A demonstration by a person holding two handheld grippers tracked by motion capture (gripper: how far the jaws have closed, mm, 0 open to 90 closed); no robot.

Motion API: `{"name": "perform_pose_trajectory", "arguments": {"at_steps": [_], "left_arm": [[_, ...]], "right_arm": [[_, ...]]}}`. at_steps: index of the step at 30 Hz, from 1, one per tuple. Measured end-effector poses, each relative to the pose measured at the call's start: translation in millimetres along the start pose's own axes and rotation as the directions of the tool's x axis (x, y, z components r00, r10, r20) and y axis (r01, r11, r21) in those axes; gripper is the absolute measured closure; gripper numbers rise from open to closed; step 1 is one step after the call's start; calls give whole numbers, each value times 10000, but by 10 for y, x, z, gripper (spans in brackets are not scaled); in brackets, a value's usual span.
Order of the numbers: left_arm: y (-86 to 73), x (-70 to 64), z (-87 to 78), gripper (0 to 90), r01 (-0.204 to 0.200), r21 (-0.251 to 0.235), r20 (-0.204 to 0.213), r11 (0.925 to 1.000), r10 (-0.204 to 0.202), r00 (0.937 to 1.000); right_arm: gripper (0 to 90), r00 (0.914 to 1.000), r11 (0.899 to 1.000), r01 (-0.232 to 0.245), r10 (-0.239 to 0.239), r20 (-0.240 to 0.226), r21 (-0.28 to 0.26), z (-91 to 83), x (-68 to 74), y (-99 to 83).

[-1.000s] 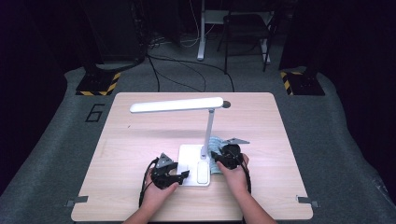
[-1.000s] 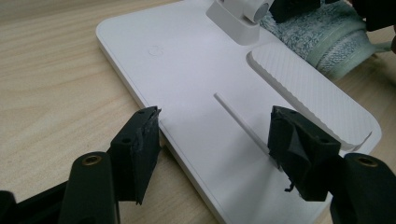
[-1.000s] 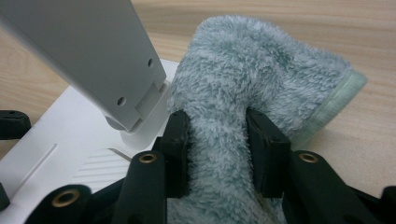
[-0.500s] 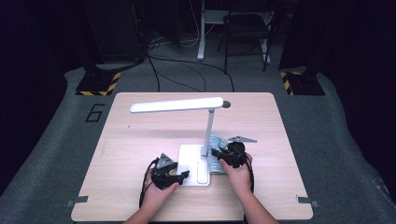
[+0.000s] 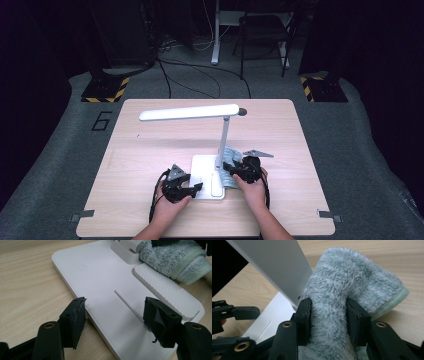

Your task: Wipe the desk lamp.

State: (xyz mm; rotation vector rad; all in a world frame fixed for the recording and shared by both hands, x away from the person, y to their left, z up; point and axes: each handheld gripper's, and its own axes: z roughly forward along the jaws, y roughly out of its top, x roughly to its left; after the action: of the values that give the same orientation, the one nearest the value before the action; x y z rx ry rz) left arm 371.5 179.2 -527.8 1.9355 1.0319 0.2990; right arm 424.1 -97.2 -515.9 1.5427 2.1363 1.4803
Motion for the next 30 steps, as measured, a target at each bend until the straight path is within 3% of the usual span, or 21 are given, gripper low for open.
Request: {"name": "perform_pose_trajectory", "arguments": {"at_steps": [4,8,15,22,27,30], "left_arm": [[0,0,0,346,-2,-3,-3,10000,2,10000],[0,0,0,345,1,-2,0,10000,-1,10000],[0,-1,-1,345,-11,7,-8,10000,11,10000],[0,-1,-3,346,-41,23,-20,10000,41,10000],[0,-1,-2,346,-22,14,-22,10000,22,10000],[0,-1,-2,346,-24,14,-22,10000,24,10000]], "right_arm": [[679,9996,9999,-60,63,-285,87,-11,-10,1],[693,9978,9989,-450,456,-475,132,-37,-9,12],[700,9947,9982,-591,585,-850,-40,-124,2,72],[700,9921,9947,43,-172,-1245,-1029,-415,132,332],[699,9873,9795,881,-1100,-1148,-1809,-645,297,565],[698,9840,9692,1098,-1374,-1138,-2204,-769,390,673]]}}
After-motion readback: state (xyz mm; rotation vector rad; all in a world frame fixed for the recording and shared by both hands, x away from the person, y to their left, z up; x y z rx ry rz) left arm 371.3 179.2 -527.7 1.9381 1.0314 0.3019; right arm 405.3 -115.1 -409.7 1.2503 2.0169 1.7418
